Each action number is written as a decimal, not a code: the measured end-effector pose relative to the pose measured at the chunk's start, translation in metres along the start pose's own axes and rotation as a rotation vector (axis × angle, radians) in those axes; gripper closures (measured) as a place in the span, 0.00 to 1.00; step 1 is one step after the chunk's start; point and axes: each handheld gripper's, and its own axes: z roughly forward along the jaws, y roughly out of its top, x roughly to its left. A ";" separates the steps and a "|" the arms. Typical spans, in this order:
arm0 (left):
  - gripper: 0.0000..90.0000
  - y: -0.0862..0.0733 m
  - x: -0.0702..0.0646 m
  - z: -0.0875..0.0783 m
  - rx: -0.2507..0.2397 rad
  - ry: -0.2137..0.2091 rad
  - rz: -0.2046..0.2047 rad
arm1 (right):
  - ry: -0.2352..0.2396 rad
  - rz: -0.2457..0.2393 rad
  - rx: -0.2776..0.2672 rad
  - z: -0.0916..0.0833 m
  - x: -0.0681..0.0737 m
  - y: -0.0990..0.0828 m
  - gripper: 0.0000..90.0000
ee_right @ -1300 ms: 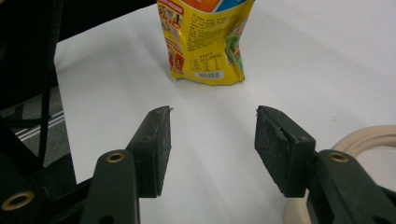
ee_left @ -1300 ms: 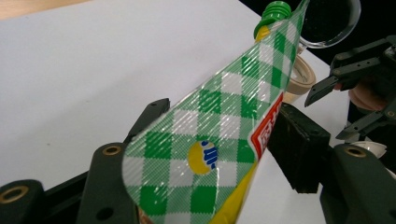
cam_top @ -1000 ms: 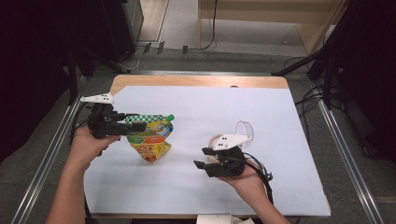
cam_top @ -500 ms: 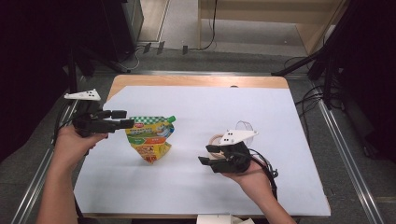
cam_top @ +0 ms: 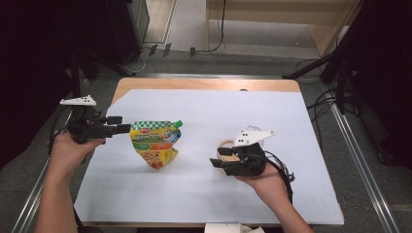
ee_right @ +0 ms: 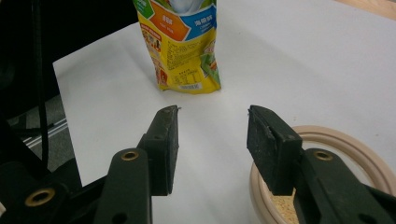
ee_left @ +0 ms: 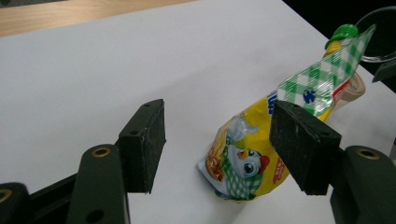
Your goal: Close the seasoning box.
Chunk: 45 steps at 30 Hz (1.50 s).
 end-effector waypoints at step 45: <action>0.40 -0.009 -0.001 0.036 0.056 -0.016 0.032 | -0.177 0.121 -0.095 -0.102 -0.060 0.005 1.00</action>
